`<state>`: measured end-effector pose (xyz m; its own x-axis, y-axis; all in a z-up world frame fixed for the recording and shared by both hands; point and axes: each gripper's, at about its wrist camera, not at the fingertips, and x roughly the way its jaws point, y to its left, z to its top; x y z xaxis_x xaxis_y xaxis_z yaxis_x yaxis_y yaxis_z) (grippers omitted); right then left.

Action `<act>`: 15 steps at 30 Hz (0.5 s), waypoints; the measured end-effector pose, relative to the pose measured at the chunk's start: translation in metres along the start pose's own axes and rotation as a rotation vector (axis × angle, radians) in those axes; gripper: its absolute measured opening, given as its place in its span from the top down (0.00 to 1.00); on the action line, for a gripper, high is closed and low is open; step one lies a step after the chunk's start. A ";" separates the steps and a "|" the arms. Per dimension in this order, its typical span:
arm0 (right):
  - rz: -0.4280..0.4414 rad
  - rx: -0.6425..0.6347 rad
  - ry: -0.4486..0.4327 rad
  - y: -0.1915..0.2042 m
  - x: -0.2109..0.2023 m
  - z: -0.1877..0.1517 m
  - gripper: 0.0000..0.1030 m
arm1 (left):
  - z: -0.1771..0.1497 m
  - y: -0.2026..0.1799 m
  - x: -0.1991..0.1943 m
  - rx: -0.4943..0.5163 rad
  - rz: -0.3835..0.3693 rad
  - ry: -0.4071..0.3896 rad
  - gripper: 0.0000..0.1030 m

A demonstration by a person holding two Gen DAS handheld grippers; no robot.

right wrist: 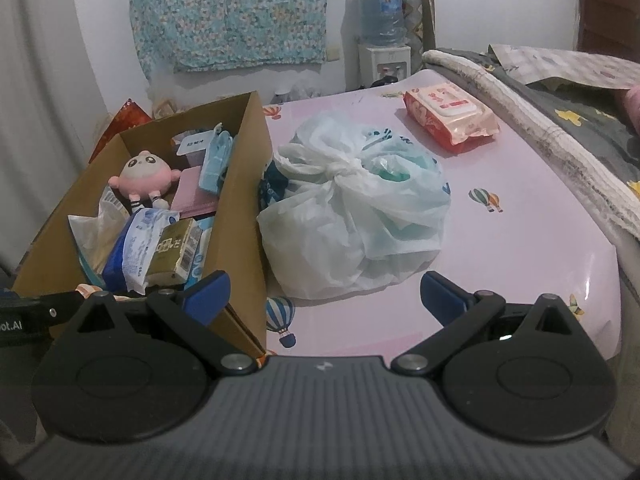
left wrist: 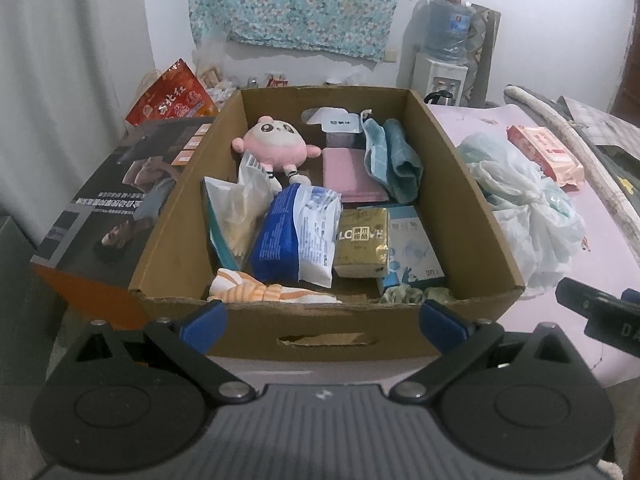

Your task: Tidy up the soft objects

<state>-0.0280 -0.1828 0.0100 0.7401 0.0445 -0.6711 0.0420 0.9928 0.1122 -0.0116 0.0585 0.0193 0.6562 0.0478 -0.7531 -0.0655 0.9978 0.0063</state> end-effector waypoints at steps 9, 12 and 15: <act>0.011 -0.025 0.042 0.006 0.006 -0.007 0.01 | -0.006 0.001 0.005 -0.001 0.007 0.029 0.00; 0.011 -0.040 0.056 0.010 0.008 -0.009 0.01 | -0.009 0.002 0.007 -0.006 0.011 0.042 0.00; 0.007 -0.063 0.069 0.015 0.010 -0.011 0.01 | -0.010 0.004 0.009 -0.014 0.012 0.052 0.00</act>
<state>-0.0269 -0.1661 -0.0029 0.6924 0.0566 -0.7193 -0.0065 0.9974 0.0723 -0.0137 0.0627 0.0057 0.6156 0.0568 -0.7860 -0.0839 0.9965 0.0063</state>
